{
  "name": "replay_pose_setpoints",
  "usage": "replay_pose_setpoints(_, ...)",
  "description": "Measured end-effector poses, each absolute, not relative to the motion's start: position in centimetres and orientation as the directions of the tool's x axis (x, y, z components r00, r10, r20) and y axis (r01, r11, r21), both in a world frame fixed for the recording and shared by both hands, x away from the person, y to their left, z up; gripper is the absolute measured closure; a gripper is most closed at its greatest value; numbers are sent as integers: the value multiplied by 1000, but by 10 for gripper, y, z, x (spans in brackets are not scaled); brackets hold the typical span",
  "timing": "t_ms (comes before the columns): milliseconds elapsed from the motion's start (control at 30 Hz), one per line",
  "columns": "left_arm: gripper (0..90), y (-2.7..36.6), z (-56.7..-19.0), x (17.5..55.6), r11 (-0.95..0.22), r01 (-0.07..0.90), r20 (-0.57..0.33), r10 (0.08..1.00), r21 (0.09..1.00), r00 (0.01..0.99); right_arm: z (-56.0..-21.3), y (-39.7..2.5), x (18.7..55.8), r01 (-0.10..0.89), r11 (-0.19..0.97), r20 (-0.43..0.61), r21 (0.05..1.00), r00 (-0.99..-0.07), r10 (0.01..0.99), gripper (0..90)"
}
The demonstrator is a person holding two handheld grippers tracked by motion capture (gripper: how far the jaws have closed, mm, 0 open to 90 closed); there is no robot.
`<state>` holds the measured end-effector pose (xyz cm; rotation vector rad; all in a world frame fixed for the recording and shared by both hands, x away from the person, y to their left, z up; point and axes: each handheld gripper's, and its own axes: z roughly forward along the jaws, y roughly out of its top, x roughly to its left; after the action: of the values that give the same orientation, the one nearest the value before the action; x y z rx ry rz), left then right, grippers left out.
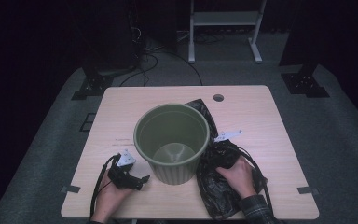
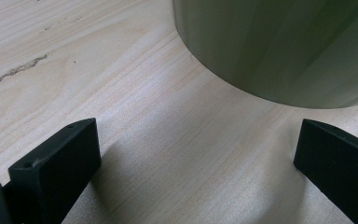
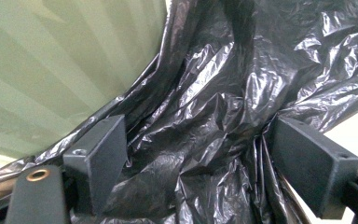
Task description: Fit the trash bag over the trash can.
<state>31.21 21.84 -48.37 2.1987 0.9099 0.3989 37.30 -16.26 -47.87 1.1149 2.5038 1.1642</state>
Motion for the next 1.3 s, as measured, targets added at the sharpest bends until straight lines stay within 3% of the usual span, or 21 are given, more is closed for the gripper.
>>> replay_pose_setpoints(267,0,218,-484,312,-498,490,12,710,716,704,-480,-153,364,505,481,11,717,-698,716,302)
replay_pose_setpoints(400,0,218,-484,312,-498,490,12,710,716,704,-479,-154,362,493,476,12,728,-704,710,515)
replay_pose_setpoints(567,0,218,-484,312,-498,489,12,709,716,705,-478,-160,359,469,494,20,732,-739,673,876)
replay_pose_setpoints(1067,0,218,-484,312,-499,489,12,709,716,705,-468,-189,352,465,486,94,740,-787,609,892)
replay_pose_setpoints(1300,0,218,-484,312,-499,489,12,709,716,705,-447,-196,342,405,513,61,757,-825,561,892)
